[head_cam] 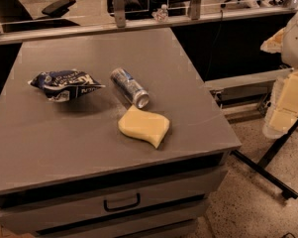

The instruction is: Place redbull can upright

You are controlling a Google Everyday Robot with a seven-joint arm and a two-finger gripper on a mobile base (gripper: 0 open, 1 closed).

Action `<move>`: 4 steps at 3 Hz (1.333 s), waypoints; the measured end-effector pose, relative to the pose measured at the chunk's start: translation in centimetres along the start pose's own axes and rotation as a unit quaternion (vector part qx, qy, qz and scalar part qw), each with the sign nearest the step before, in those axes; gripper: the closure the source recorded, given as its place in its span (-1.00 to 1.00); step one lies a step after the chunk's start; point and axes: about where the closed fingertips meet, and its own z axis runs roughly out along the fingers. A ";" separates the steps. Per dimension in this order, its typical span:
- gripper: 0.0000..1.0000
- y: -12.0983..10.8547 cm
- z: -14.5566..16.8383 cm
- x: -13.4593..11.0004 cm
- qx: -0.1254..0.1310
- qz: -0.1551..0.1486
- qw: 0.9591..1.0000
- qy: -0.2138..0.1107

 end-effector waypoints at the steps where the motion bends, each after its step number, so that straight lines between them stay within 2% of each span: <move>1: -1.00 0.0 0.0 0.0 0.000 0.000 1.000 0.000; 2: -1.00 -0.9 0.4 -0.9 -0.003 0.017 1.000 -0.004; 3: -1.00 -4.7 1.4 -3.6 -0.015 0.102 0.994 -0.039; 4: -1.00 -7.9 3.5 -5.8 -0.032 0.198 0.976 -0.081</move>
Offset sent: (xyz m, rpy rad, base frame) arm 0.0705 0.0421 -0.0011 0.1141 0.0739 -0.1815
